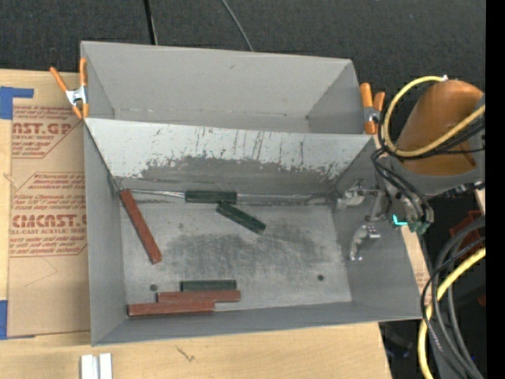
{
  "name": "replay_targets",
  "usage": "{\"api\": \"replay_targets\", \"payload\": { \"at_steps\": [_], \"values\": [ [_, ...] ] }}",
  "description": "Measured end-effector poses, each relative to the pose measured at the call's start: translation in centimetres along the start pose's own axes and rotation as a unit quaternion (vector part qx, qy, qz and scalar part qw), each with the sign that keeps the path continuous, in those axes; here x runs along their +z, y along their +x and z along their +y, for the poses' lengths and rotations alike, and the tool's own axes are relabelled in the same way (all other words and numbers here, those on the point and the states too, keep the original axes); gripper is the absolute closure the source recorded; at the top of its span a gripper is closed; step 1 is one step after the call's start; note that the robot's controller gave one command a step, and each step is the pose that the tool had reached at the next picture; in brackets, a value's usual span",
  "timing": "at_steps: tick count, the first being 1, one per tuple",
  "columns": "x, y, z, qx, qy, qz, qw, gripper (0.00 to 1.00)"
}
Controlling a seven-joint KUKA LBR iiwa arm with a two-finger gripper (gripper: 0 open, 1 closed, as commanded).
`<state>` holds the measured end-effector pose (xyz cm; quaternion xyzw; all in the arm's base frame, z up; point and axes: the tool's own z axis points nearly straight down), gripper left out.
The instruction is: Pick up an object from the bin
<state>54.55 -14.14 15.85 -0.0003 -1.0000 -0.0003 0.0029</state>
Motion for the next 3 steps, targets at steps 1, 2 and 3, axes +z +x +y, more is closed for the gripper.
{"api": "replay_targets", "payload": {
  "at_steps": [1, 2, 3],
  "values": [
    [-0.4, -0.2, 0.0, -0.001, 0.001, -0.0036, 1.0000, 0.00],
    [4.1, 3.6, 4.7, 0.022, 0.000, -0.0046, 0.9997, 0.00],
    [5.4, 4.4, 6.2, 0.037, -0.002, 0.0008, 0.9993, 0.00]
  ]
}}
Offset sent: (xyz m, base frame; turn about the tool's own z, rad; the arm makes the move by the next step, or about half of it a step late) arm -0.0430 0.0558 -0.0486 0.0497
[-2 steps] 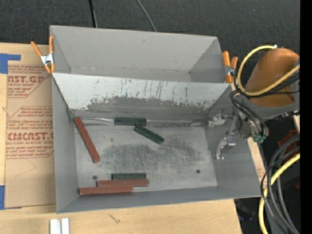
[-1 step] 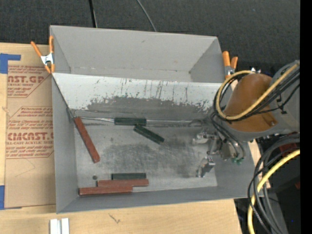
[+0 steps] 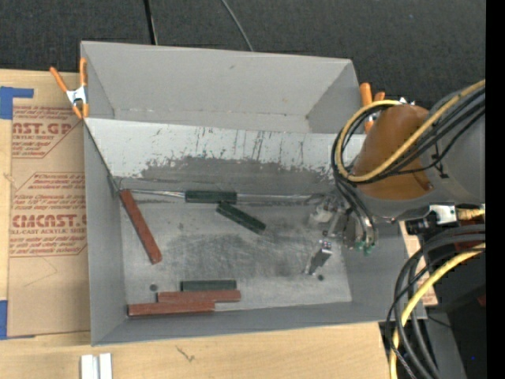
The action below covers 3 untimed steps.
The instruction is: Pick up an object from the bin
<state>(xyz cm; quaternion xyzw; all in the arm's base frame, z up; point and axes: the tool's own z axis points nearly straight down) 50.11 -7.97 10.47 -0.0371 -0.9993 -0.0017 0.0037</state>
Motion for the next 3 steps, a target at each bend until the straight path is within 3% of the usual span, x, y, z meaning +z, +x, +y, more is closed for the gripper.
{"api": "replay_targets", "payload": {
  "at_steps": [1, 2, 3],
  "values": [
    [0.0, 0.0, 0.0, 0.000, 0.000, 0.0000, 1.0000, 0.00],
    [2.9, -4.7, 4.3, -0.008, 0.002, -0.0154, 0.9998, 0.00],
    [2.8, -4.5, 4.3, -0.007, 0.001, -0.0099, 0.9999, 1.00]
  ]
}}
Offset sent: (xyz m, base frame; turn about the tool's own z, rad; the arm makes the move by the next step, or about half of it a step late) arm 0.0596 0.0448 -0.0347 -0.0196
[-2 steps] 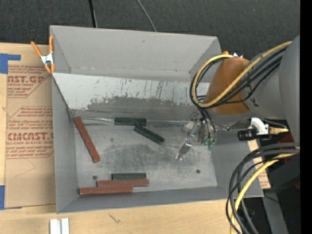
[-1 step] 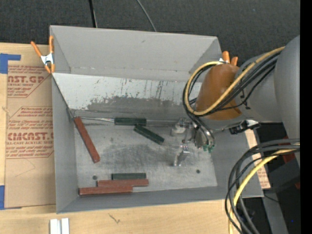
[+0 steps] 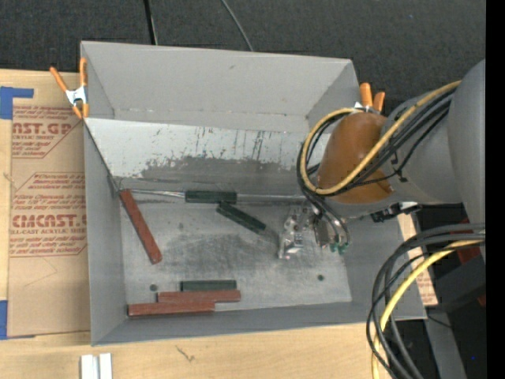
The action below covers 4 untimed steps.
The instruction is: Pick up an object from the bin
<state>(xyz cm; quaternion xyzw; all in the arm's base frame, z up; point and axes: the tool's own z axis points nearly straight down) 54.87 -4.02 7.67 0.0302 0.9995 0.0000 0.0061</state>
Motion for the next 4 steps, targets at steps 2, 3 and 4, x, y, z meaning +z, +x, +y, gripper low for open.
{"api": "replay_targets", "payload": {
  "at_steps": [2, 3, 4],
  "values": [
    [-3.8, 1.2, 0.7, -0.075, 0.000, 0.0045, 0.9972, 0.00],
    [-3.7, 1.2, 0.7, -0.075, 0.000, 0.0052, 0.9972, 0.00],
    [-0.2, -4.5, 4.2, -0.083, 0.000, 0.0002, 0.9965, 1.00]
  ]
}}
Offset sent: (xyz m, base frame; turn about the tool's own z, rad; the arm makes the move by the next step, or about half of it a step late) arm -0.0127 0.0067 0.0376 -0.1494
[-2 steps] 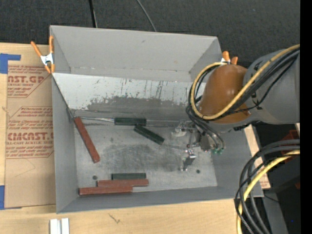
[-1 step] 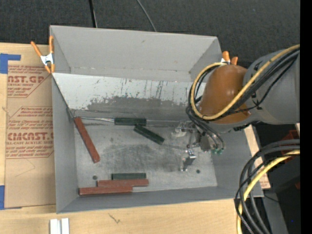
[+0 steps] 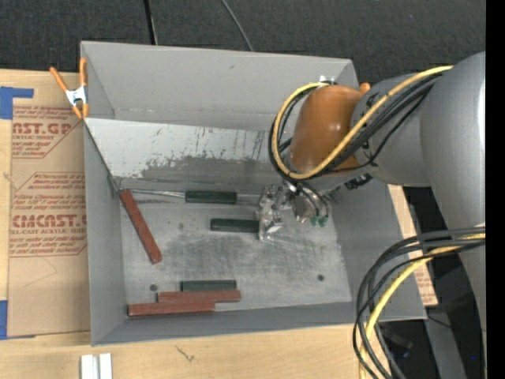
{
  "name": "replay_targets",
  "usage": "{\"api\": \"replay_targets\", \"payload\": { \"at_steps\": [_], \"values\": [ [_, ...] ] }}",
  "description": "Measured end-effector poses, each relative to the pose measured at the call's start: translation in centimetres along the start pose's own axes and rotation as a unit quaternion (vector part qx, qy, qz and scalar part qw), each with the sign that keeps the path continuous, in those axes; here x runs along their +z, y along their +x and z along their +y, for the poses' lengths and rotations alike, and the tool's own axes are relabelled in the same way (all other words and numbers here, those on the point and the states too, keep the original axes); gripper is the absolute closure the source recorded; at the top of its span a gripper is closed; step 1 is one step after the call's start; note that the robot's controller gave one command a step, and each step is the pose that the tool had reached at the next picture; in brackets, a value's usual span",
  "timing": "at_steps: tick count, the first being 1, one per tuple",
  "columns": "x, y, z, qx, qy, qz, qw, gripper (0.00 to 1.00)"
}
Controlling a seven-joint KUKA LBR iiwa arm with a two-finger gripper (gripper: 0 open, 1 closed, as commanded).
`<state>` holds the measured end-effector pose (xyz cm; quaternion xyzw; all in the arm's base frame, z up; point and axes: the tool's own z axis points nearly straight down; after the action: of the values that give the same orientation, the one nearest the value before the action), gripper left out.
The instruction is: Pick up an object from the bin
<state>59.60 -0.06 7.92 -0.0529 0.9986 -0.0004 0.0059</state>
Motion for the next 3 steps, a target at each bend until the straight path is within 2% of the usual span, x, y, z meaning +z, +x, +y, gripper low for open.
{"api": "replay_targets", "payload": {
  "at_steps": [1, 2, 3],
  "values": [
    [0.0, 0.0, 0.0, 0.000, 0.000, 0.0000, 1.0000, 1.00],
    [-11.2, 0.4, 0.2, -0.008, -0.001, 0.0044, 1.0000, 1.00],
    [-11.2, 0.4, 0.2, -0.008, -0.001, 0.0044, 1.0000, 1.00]
  ]
}}
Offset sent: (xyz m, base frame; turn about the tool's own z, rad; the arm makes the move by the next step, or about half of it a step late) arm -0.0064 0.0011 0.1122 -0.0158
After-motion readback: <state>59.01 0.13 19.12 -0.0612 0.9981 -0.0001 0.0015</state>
